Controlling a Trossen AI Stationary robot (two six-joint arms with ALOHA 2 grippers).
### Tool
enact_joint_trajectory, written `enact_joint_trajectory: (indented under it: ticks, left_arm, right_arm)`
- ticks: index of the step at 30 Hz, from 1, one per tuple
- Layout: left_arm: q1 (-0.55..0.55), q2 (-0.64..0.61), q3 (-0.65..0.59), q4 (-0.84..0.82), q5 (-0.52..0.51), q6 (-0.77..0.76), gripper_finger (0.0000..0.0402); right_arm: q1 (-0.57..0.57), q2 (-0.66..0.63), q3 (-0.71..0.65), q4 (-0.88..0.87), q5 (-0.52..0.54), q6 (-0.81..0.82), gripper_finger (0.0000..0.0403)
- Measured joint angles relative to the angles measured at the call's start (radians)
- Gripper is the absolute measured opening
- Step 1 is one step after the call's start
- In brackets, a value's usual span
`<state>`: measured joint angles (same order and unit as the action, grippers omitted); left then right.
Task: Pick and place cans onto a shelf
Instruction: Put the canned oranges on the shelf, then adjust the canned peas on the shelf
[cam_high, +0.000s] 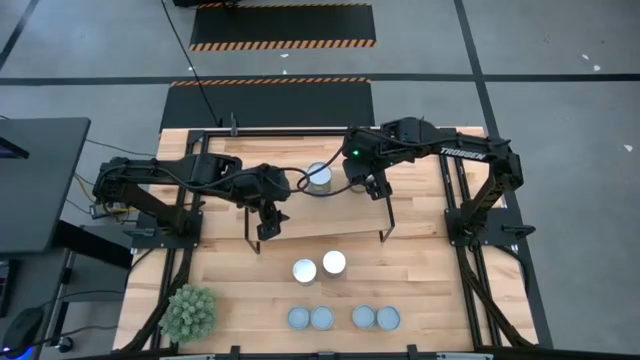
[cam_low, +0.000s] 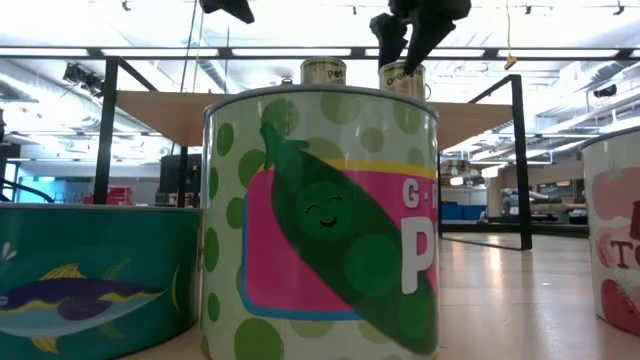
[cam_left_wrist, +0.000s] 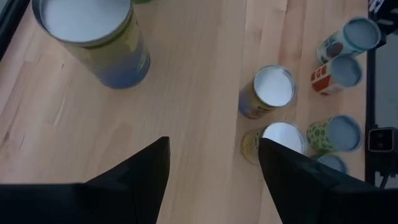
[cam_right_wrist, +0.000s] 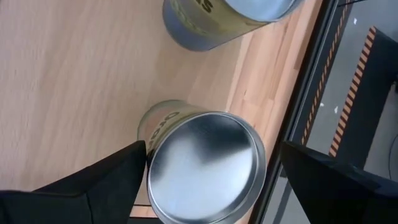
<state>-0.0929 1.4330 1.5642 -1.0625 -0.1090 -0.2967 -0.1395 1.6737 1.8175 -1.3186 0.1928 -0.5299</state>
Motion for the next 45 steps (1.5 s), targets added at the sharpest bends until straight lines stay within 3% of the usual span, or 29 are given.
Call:
enact_joint_trajectory:
  ticks: [10,18,29,45]
  left_arm:
    - [0.019,0.05,0.0,0.024,-0.056,0.021,0.0249]
    - [0.096,0.138,0.0,0.053,-0.082,0.112,0.0249]
    - [0.271,0.17,-0.001,0.133,0.078,0.213,0.0249]
    - [0.286,0.214,-0.001,0.197,0.009,0.303,0.0249]
  right_arm:
    - [-0.012,-0.002,0.0,-0.001,0.029,0.015,0.0377]
    - [0.026,-0.027,0.06,-0.038,0.026,0.137,0.0377]
    - [0.09,-0.034,0.253,-0.211,0.035,0.319,0.0377]
    - [0.125,-0.042,0.293,-0.252,0.072,0.329,0.0377]
